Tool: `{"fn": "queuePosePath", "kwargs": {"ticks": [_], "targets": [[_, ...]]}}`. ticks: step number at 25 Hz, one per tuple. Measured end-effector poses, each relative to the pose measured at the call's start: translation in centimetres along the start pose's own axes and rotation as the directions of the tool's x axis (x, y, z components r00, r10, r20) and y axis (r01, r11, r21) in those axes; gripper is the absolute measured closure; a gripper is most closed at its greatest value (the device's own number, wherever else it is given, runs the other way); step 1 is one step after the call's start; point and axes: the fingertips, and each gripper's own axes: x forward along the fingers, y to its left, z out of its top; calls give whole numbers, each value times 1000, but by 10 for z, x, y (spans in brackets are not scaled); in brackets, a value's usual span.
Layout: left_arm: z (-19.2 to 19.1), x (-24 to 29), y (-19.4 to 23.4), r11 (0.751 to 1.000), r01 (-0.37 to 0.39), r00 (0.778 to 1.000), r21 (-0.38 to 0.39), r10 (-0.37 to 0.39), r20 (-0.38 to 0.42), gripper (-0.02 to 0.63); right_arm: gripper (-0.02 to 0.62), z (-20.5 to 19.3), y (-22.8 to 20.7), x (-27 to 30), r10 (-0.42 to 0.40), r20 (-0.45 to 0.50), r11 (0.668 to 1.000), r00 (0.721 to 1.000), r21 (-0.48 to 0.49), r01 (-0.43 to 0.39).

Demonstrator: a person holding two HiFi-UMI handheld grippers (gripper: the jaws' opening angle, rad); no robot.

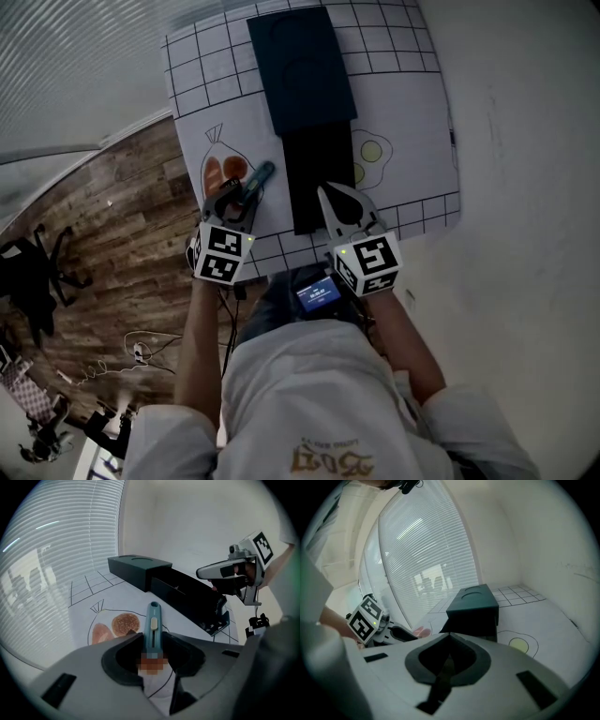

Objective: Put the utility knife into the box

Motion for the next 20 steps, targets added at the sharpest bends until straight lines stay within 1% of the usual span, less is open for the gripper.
{"fn": "queuePosePath", "kwargs": {"ticks": [7,14,20], "targets": [[0,2,1,1000,11,1000,-16,-11,-10,469,589,1,2,-1,-2,2,1000,1000,1,2],[2,-3,-1,1000,-4,1000,7,4,-21,471,589,10,7,-11,0,30,1000,1000,-15,0],[16,-20,-5,999,-34,999,28,33,16,471,588,17,7,-22,-5,59,999,998,-36,7]]}}
